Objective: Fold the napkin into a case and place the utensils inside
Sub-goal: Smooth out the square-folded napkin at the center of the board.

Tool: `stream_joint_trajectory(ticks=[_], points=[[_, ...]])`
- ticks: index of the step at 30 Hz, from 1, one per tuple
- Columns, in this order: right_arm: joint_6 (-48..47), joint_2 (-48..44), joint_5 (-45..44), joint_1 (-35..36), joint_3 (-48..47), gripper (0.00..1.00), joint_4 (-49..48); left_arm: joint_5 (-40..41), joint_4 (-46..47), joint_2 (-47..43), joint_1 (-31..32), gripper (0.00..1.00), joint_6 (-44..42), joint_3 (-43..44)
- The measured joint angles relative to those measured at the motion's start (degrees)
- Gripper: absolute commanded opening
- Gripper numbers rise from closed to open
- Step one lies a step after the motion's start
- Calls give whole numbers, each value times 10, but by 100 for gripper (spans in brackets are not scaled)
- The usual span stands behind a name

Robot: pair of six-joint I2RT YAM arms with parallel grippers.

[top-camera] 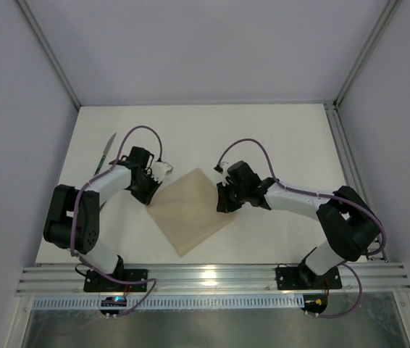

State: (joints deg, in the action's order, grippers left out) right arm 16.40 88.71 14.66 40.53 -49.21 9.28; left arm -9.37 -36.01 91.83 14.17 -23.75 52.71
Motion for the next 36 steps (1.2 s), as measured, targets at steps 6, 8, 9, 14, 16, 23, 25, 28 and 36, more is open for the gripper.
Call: stream_joint_trajectory(ticks=[6, 8, 9, 14, 16, 23, 25, 28, 36], points=[[60, -3, 5, -11, 96, 6, -41, 36, 29, 3, 0, 14, 12, 2], [74, -10, 6, -15, 110, 6, -59, 45, 37, 4, 0, 17, 14, 2], [79, -12, 5, -16, 115, 6, -64, 50, 40, 4, 1, 20, 16, 2], [90, -21, 3, -18, 125, 6, -74, 81, 52, 4, 0, 30, 24, 2], [91, -27, -2, -18, 127, 6, -67, 87, 53, 0, 0, 36, 25, 3], [79, -51, -28, -1, 99, 9, 5, 13, 23, -77, 0, 24, 24, 20], [77, -56, -27, 8, 81, 9, 10, -9, 12, -97, 3, 20, 23, 25], [76, -58, -18, 15, 49, 9, 10, -25, -1, -103, 14, 19, 18, 23], [61, 116, 38, -21, -196, 9, 3, -27, -7, -80, 24, 23, 9, -18]])
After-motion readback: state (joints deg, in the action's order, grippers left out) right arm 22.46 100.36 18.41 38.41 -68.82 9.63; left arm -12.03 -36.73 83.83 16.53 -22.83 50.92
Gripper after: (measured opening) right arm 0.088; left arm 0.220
